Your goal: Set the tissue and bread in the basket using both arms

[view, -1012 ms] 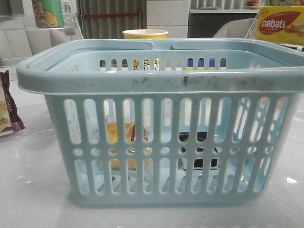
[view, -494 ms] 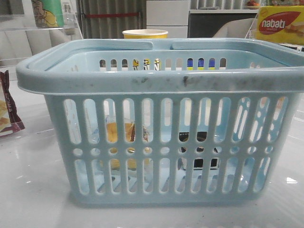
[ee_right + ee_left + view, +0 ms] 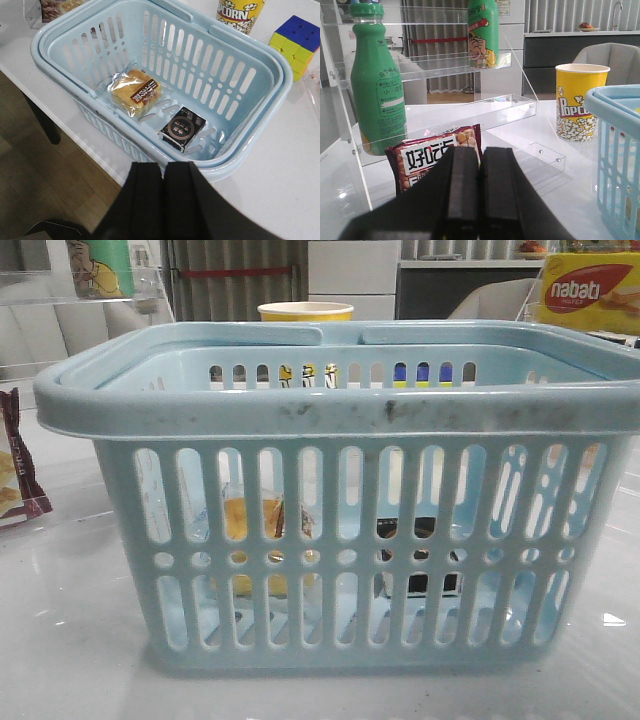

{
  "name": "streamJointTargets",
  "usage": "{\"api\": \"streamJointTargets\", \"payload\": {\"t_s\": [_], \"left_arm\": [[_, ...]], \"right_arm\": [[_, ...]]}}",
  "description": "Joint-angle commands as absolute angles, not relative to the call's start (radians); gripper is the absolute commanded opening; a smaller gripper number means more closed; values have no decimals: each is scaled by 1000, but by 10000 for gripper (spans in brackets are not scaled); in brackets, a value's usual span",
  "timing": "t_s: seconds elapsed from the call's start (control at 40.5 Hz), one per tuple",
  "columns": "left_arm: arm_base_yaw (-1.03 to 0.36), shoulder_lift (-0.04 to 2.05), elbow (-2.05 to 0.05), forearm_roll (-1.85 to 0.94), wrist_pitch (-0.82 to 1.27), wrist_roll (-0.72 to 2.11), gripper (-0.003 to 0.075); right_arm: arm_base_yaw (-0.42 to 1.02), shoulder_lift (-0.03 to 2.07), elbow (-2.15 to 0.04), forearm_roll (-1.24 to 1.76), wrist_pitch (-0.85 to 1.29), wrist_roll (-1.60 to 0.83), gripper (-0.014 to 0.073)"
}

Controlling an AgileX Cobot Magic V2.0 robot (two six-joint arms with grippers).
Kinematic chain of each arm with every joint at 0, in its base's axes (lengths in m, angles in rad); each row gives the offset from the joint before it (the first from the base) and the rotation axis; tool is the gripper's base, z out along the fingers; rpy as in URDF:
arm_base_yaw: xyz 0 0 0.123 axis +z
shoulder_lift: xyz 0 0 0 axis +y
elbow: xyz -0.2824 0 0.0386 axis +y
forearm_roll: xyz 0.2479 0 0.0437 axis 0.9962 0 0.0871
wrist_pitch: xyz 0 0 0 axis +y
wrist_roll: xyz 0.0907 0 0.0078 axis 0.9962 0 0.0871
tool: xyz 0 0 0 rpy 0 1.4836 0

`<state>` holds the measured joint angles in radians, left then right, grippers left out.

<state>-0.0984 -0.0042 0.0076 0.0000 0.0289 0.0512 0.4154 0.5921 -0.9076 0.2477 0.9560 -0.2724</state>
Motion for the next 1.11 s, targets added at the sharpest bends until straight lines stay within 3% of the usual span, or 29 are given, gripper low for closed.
{"api": "streamJointTargets", "payload": {"t_s": [0.0,0.148,0.469,0.839,1.086], "left_arm": [[-96,-22,13,-6,-61,42,93],[-96,-22,13,-6,-61,42,93],[-96,-22,13,-6,-61,42,93],[-96,-22,13,-6,-61,42,93],[-96,-22,13,-6,-61,42,93]], "right_arm": [[418,594,-930,257,884,-278,57],[337,530,-846,257,806,-278,57],[26,226,-397,257,297,-278,57],[8,-31,4,257,-25,-278,57],[8,-30,23,257,-22,-278,57]]}}
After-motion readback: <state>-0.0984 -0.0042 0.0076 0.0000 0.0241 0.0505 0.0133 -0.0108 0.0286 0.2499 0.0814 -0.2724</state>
